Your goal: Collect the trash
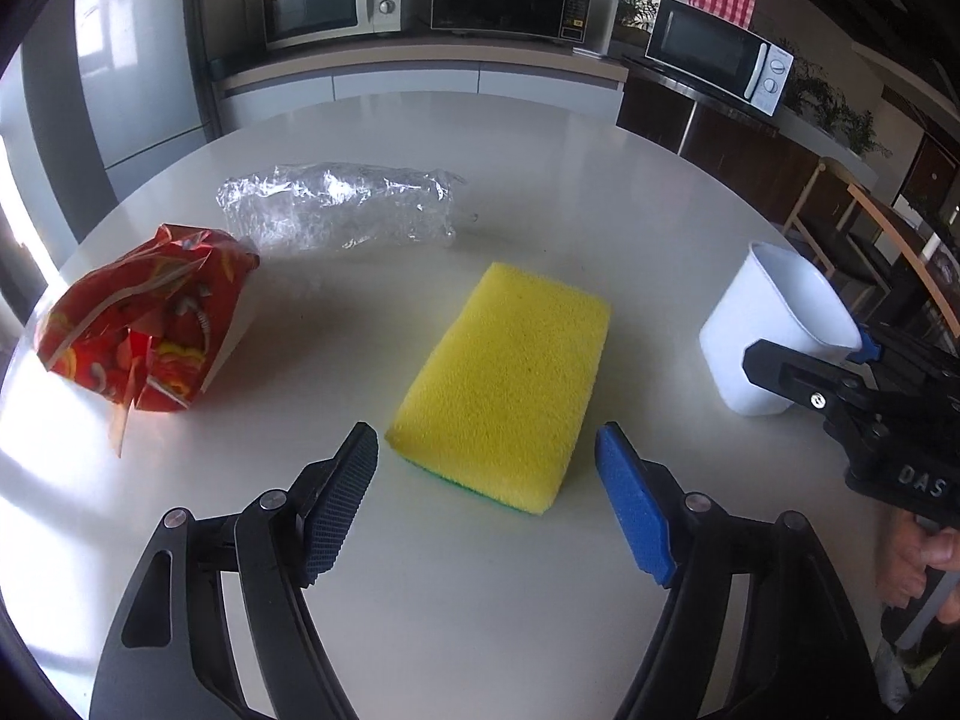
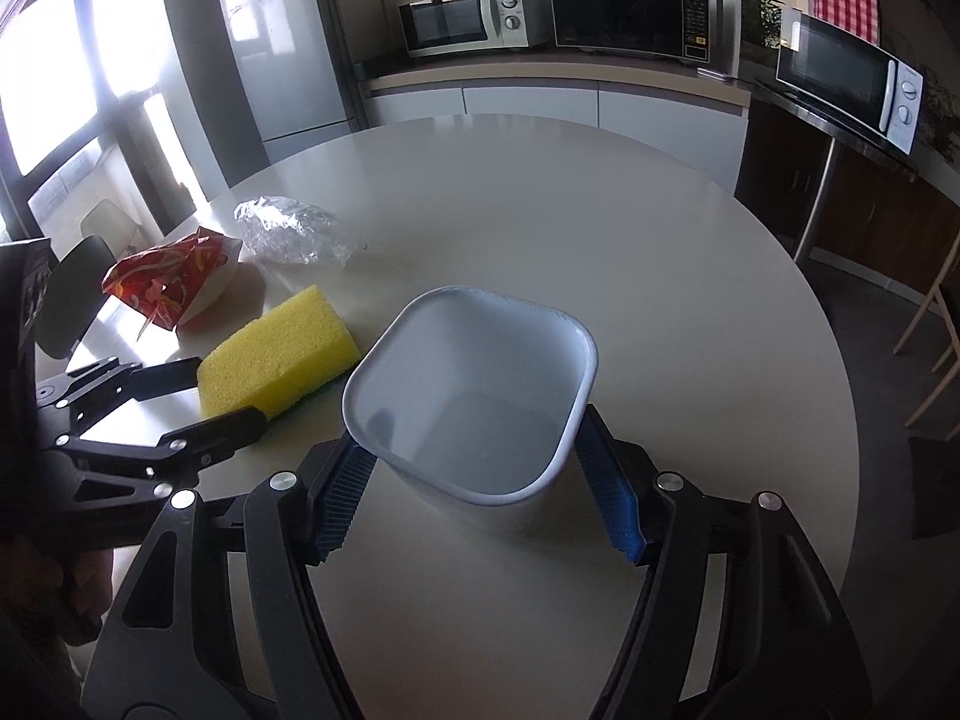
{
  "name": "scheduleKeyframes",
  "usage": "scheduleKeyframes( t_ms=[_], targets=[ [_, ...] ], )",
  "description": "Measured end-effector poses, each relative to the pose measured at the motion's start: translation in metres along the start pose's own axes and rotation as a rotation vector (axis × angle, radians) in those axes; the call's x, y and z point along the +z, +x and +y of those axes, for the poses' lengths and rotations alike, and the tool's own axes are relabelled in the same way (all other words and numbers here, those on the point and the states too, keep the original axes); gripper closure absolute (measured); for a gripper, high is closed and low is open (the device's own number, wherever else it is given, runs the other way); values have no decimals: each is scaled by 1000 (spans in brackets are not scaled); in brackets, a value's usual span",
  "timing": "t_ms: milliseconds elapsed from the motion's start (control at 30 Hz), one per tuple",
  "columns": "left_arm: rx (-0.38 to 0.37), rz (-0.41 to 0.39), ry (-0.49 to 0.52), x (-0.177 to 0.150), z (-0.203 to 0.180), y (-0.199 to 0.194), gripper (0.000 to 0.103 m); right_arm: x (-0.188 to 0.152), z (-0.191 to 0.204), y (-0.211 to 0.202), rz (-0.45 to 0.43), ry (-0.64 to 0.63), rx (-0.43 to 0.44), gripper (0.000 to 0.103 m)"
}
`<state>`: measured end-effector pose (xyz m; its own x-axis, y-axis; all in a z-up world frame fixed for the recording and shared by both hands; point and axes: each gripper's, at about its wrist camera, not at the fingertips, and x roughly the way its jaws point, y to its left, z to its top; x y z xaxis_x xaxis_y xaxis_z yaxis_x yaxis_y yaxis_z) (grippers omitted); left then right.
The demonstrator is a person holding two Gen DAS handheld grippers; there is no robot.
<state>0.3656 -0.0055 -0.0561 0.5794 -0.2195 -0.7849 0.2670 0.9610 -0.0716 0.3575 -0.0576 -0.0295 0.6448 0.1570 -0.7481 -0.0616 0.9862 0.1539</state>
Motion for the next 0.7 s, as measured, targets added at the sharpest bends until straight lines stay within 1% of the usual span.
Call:
scheduleKeyframes(
  t_ms=[33,100,267,500,600,700],
  targets=[
    [-14,3,-3,2,0,3,29,-1,-1,-2,-3,-2,2,40],
    [-36,14,-9,3,-1,7,40,-2,-2,-7,-8,-3,8,41],
    [-28,-2,-29,-3,-6,2,49,-10,-5,-16,-12,-11,22,40],
    [-25,-71,-89,-24,-16,-43,50,-25,-3,-40,-36,-35,51,41],
    [-17,-100,-124,-39,-19,-65,51,-34,1,-52,-43,-51,68,40],
    [-32,-129,-170,-60,-21,-87,51,-47,3,-64,-38,-69,90,41]
  ],
)
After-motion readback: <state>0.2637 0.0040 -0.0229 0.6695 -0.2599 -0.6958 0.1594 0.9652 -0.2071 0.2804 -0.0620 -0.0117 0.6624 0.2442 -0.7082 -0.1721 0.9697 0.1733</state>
